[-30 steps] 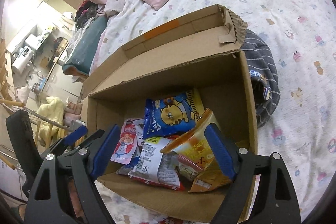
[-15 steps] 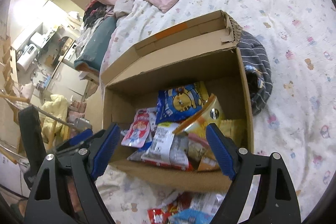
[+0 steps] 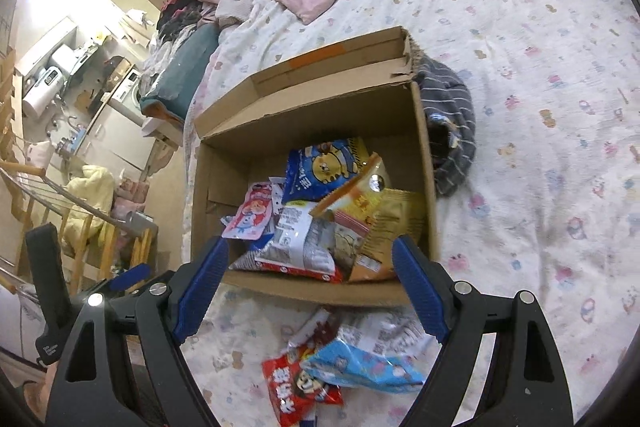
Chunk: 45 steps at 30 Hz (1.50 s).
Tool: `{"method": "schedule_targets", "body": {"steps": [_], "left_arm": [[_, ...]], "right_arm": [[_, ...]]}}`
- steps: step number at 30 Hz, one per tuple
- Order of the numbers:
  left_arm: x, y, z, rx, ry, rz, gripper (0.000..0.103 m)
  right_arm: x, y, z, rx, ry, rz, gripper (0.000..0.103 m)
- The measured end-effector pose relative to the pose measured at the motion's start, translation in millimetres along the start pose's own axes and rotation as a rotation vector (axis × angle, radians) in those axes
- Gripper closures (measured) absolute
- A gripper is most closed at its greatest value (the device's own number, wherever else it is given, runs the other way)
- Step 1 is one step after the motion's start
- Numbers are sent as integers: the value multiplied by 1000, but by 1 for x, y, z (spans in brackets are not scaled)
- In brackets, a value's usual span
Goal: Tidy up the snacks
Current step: 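Move the left gripper to the red snack bag while the right gripper grasps the white-blue chip bag, then grasp and lift the red snack bag with the left gripper while the right gripper lifts the white-blue bag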
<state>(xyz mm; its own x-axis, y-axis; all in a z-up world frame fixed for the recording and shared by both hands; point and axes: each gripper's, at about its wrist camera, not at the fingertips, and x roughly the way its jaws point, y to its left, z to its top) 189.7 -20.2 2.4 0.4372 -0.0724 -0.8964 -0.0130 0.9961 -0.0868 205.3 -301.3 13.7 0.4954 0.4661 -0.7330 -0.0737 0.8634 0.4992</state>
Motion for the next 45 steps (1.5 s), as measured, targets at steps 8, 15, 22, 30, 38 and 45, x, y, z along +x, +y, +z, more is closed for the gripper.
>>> {"method": "schedule_targets", "body": {"steps": [8,15,22,30,38,45], "left_arm": [[5,-2,-23,-34,46,-14,19],[22,-6,-36,-37,97,-38,19],[25,-16,-44,-8,118,-66,19],[31,-9,-48,-9,152,-69,19],[39,5,-55,7,171,-33,19],[48,-6,-61,47,214,-47,19]], "right_arm": [[-25,-24,-19,48,17,-2,17],[-12,-67,-64,254,124,24,13],[36,-92,-96,411,266,33,5],[87,-85,-98,410,348,24,5],[110,-60,-94,304,385,4,26],[84,-63,-89,274,352,51,47]]}}
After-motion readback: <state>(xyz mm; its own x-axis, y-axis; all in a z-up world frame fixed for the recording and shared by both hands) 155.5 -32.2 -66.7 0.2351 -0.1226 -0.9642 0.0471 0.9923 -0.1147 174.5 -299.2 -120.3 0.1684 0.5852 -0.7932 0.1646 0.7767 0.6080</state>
